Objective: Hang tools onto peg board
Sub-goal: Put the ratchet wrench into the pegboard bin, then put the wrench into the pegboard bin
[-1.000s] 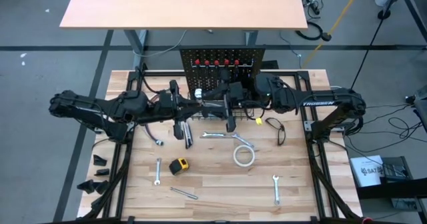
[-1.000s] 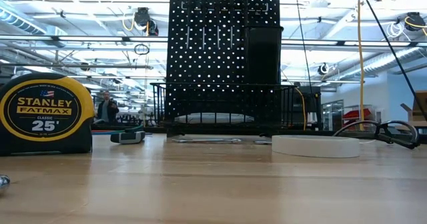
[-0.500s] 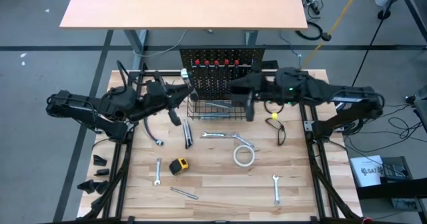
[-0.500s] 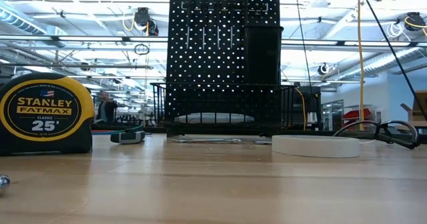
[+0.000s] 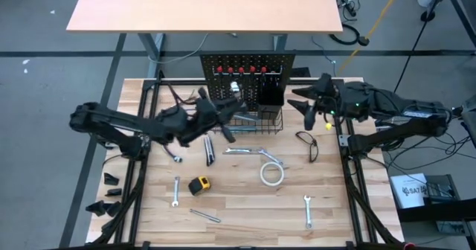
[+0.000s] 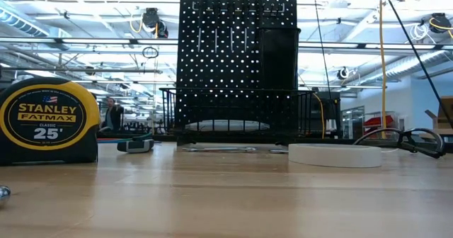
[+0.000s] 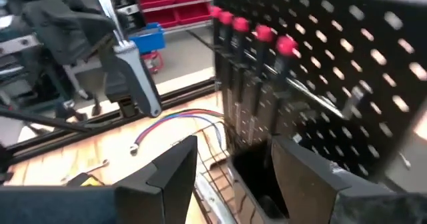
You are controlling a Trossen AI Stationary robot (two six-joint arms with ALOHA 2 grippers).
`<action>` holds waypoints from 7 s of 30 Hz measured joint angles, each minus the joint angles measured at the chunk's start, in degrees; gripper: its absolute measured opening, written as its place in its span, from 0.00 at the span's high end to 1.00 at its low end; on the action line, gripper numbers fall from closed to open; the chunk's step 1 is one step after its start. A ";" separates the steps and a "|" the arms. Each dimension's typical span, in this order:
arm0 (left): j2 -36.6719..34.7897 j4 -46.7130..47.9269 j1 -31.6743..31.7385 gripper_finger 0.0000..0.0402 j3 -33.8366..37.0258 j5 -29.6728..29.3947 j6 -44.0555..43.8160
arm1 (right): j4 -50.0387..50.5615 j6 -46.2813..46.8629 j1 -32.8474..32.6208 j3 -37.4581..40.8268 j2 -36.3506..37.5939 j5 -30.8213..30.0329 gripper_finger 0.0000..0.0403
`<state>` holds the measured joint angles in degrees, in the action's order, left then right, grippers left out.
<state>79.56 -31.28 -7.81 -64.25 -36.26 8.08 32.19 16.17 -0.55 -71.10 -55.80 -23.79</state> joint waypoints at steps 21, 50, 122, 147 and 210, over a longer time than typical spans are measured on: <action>27.38 -9.19 4.82 0.93 -18.71 0.81 13.49 | -6.30 5.81 -0.41 16.07 10.17 0.19 0.53; 28.69 -2.66 9.46 0.93 -19.91 3.79 15.32 | -18.35 -4.50 -1.45 16.03 9.67 -0.30 0.53; 27.84 0.89 8.72 0.61 -19.87 2.07 13.85 | -37.38 -11.19 -1.29 16.09 -3.40 -19.96 0.84; 1.59 44.56 -1.45 0.60 -19.61 4.70 -0.58 | -31.13 -11.00 -1.87 16.27 -2.22 -21.19 0.84; -38.49 34.75 -2.83 0.60 20.35 29.14 -24.69 | -25.65 -7.74 -3.25 8.00 -2.63 -3.64 0.38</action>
<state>41.07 3.47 -10.64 -43.90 -7.13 -16.61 6.54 8.43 -3.80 -63.09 -58.43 -27.43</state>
